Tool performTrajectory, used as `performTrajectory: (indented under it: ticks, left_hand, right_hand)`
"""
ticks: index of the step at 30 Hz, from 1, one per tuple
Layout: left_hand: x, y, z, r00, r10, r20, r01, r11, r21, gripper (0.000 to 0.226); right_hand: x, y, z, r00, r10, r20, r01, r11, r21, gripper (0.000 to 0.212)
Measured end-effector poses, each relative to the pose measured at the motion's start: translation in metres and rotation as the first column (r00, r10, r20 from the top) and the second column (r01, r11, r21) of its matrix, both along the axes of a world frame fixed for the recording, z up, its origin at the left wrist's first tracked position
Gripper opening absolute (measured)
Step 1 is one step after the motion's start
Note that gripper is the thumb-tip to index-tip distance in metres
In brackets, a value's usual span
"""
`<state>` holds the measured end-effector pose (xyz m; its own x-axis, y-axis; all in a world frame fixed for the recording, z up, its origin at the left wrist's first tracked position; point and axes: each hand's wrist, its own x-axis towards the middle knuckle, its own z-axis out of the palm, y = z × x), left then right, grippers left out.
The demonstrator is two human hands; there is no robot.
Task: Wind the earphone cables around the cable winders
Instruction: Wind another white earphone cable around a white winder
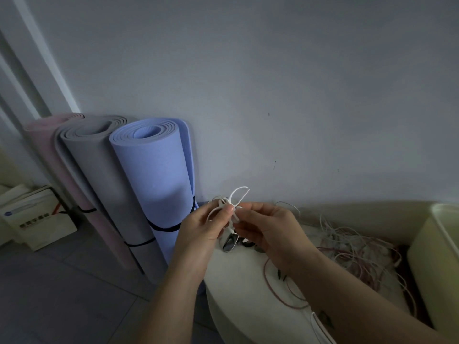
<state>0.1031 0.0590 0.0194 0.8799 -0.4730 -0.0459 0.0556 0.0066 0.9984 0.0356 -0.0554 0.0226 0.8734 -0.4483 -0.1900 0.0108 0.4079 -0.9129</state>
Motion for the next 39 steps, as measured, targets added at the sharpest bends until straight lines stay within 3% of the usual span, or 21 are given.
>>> performTrajectory:
  ticks: [4, 7, 12, 18, 23, 27, 34, 39]
  left_hand:
    - [0.0, 0.007, 0.006, 0.994, -0.088, 0.063, 0.084, 0.994, 0.072, 0.01]
    - [-0.001, 0.009, 0.006, 0.994, -0.109, 0.008, 0.109, 0.993, 0.046, 0.019]
    - [-0.002, 0.0, 0.004, 0.986, -0.054, -0.161, 0.045, 0.997, -0.055, 0.012]
    - [-0.005, -0.008, 0.006, 0.959, 0.02, -0.283, -0.073, 0.981, -0.178, 0.017]
    - [-0.008, -0.012, 0.005, 0.937, 0.003, -0.348, -0.086, 0.971, -0.223, 0.015]
    - [-0.005, -0.01, 0.001, 0.931, -0.025, -0.363, -0.06, 0.974, -0.219, 0.013]
    - [-0.006, -0.009, 0.002, 0.943, -0.039, -0.33, -0.035, 0.976, -0.216, 0.014]
    - [-0.009, -0.013, 0.0, 0.957, 0.006, -0.289, -0.076, 0.97, -0.232, 0.009]
  right_hand:
    - [-0.003, -0.005, 0.006, 0.997, 0.06, -0.044, -0.063, 0.997, -0.055, 0.006]
    - [-0.006, -0.007, 0.009, 0.994, 0.098, -0.051, -0.1, 0.995, -0.026, 0.006]
    - [-0.004, -0.007, 0.008, 0.995, 0.086, -0.04, -0.089, 0.994, -0.069, 0.007]
    - [-0.009, 0.002, 0.009, 0.998, 0.008, 0.056, 0.013, 0.931, -0.366, 0.015]
    - [-0.004, 0.008, 0.004, 0.993, -0.05, 0.109, 0.085, 0.933, -0.35, 0.014]
    - [-0.003, 0.008, 0.002, 0.995, 0.002, 0.096, 0.034, 0.926, -0.376, 0.016]
    - [-0.001, 0.005, 0.0, 0.997, 0.024, 0.074, -0.006, 0.972, -0.234, 0.016]
    - [-0.002, 0.006, 0.002, 0.995, 0.053, 0.087, -0.059, 0.996, 0.067, 0.018]
